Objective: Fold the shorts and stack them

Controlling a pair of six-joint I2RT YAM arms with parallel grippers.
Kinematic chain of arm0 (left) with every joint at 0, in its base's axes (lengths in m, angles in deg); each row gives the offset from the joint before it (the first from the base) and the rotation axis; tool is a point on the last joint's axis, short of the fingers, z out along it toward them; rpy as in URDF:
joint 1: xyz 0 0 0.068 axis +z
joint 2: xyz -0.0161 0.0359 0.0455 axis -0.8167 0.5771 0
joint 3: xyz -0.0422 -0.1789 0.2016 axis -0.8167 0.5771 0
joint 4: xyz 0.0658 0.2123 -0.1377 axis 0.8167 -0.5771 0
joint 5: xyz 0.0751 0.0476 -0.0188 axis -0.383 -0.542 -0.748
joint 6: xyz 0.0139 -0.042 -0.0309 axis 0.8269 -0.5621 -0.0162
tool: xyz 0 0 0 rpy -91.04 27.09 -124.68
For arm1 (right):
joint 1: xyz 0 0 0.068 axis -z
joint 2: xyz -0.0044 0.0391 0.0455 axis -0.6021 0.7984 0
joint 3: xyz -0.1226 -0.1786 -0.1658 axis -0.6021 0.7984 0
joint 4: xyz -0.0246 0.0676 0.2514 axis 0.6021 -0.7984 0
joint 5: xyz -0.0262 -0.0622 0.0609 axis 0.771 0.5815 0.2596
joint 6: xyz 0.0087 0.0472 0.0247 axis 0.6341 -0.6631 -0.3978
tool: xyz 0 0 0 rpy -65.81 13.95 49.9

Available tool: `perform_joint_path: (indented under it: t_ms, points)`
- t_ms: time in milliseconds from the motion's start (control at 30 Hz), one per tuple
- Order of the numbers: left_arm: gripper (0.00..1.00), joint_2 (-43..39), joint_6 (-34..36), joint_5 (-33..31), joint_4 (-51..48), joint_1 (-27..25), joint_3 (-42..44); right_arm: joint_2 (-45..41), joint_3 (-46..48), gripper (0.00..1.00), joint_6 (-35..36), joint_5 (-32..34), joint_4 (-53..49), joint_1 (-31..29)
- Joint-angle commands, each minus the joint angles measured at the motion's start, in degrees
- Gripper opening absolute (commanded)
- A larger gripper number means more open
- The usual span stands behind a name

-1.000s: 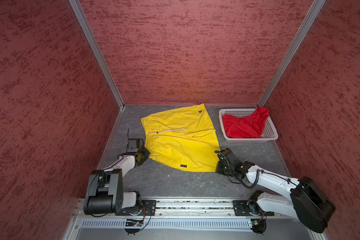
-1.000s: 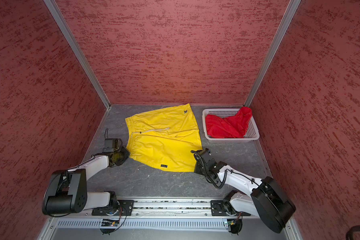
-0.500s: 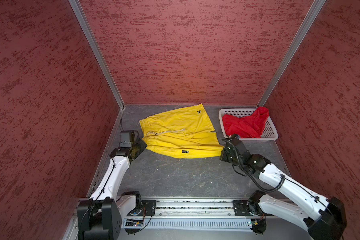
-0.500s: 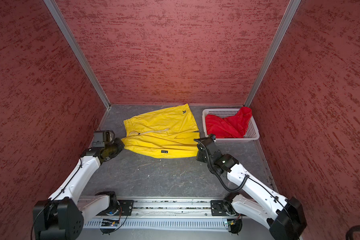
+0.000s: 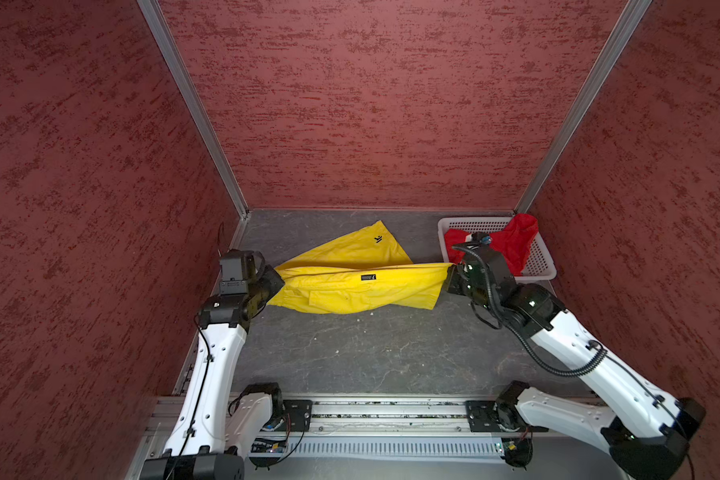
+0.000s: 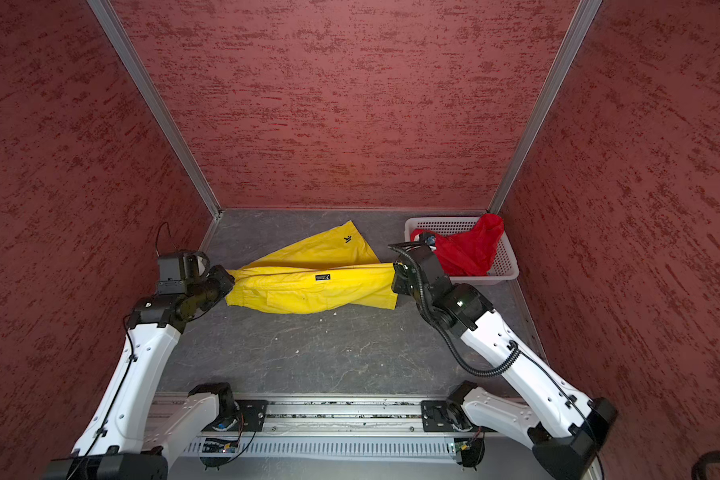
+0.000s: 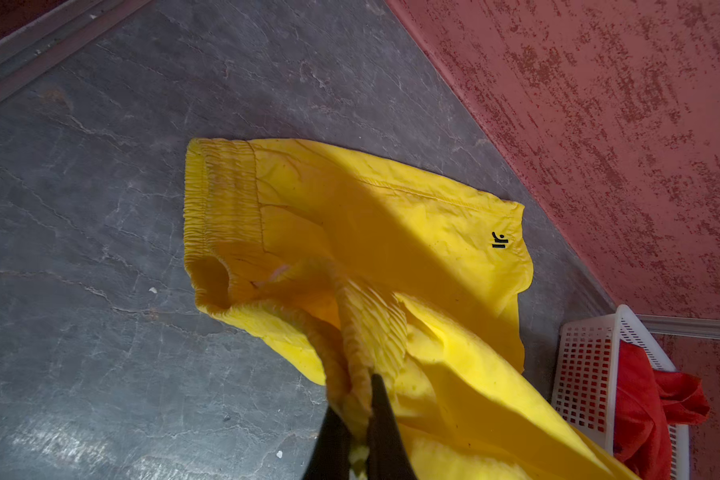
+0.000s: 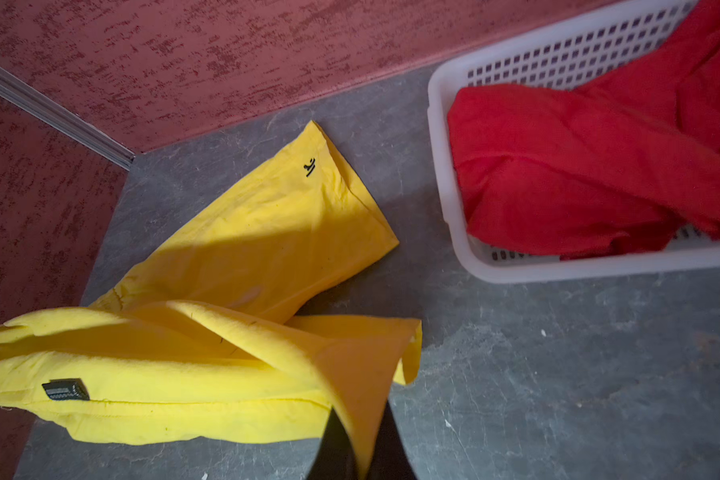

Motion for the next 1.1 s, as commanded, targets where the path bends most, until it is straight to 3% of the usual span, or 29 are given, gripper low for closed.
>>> perform_joint_path:
  t_ms: [0,367,667,800,1067]
  points:
    - [0.00,1.59,1.32,-0.30,1.92,2.42,-1.09,6.53,-6.47,0.00,6.21,5.41,2.39,0.21]
    - [0.00,7.89,2.10,1.47,6.31,9.72,0.24,36.57,-31.47,0.00,16.59,-0.07,8.10,5.91]
    - [0.00,17.28,0.27,-0.05,11.80,11.36,0.59,62.23,-54.05,0.00,18.87,-2.38,6.22,9.20]
    - [0.00,21.70,-1.13,-0.81,14.40,11.11,-0.07,70.33,-58.92,0.00,18.20,-6.03,5.56,9.72]
    - [0.00,31.01,-2.22,-4.73,17.13,10.43,-4.63,78.42,-59.09,0.00,16.91,-9.43,10.00,10.56]
